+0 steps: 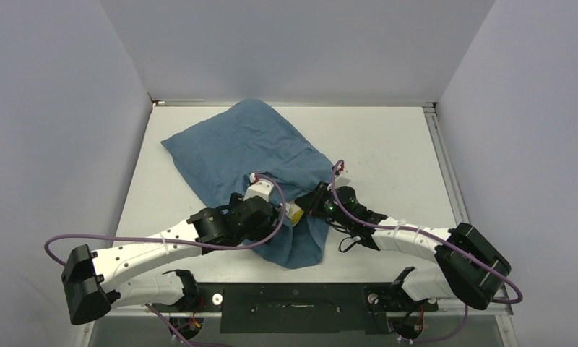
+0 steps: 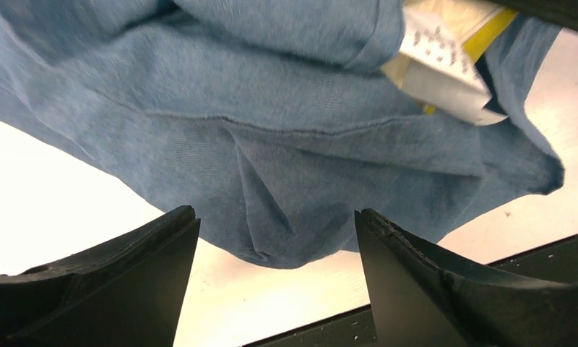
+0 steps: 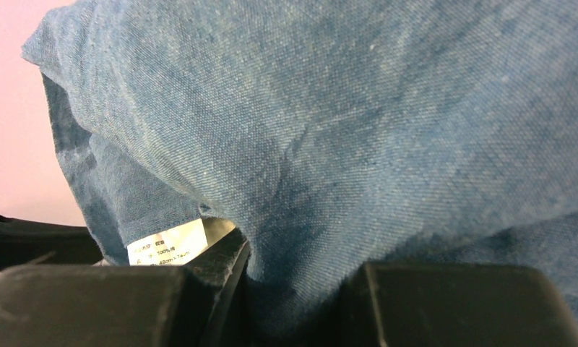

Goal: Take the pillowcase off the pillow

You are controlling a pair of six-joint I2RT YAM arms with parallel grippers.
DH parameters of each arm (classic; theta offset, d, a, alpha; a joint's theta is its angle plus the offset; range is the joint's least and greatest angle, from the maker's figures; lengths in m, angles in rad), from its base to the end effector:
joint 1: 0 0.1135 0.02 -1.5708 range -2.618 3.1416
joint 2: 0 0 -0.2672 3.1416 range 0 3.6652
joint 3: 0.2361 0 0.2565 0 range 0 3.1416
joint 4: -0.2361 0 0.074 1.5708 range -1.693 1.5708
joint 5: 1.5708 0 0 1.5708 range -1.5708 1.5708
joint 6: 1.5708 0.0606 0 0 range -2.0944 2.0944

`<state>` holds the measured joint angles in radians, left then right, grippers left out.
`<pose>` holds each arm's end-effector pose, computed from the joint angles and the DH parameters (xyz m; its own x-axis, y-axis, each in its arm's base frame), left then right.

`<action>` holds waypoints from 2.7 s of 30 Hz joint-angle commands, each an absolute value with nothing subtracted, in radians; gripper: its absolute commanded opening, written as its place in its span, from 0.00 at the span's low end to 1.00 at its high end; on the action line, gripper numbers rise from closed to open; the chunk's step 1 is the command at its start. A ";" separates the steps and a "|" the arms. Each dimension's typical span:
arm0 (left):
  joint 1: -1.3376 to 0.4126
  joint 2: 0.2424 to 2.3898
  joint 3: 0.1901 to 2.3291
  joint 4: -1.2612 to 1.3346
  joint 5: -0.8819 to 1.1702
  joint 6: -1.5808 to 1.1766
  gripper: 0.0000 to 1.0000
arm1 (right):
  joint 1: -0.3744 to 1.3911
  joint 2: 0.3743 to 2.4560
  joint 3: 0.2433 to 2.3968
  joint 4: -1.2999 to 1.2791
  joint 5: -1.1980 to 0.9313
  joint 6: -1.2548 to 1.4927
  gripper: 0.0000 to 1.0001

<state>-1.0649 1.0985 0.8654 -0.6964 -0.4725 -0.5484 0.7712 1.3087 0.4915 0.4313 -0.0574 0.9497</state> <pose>0.1363 -0.1891 0.2497 -0.6686 0.2491 -0.7006 0.3497 0.9369 -0.0007 0.2054 0.2045 0.1801 -0.7539 0.3994 -0.5216 -0.2076 0.6084 0.7660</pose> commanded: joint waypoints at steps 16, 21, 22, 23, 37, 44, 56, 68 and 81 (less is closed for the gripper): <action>-1.072 1.143 0.866 -0.725 -0.492 -0.622 0.03 | 0.715 1.231 0.480 0.487 -0.044 0.919 0.05; -1.071 1.128 0.895 -0.816 -0.582 -0.615 0.00 | 0.665 1.189 0.469 0.473 -0.081 0.911 0.05; -1.070 1.128 0.897 -0.826 -0.600 -0.614 0.00 | 0.651 1.179 0.467 0.468 -0.093 0.911 0.05; -1.068 1.128 0.897 -0.835 -0.614 -0.614 0.00 | 0.638 1.169 0.465 0.462 -0.105 0.914 0.05; -1.029 1.213 0.840 -0.750 -0.661 -0.661 0.00 | 0.348 1.002 0.412 0.444 -0.397 0.998 0.05; -0.992 1.213 0.675 -0.523 -0.698 -0.756 0.00 | 0.245 0.990 0.386 0.526 -0.563 1.091 0.05; -0.745 1.074 0.473 -0.188 -0.543 -0.822 0.24 | 0.237 0.983 0.404 0.585 -0.665 1.130 0.05; -0.756 0.886 0.748 -0.342 -0.347 -0.524 0.79 | 0.317 1.050 0.477 0.466 -0.615 0.968 0.05; -0.769 1.211 1.165 -0.236 0.019 -0.283 0.87 | 0.456 1.111 0.544 0.408 -0.536 0.858 0.05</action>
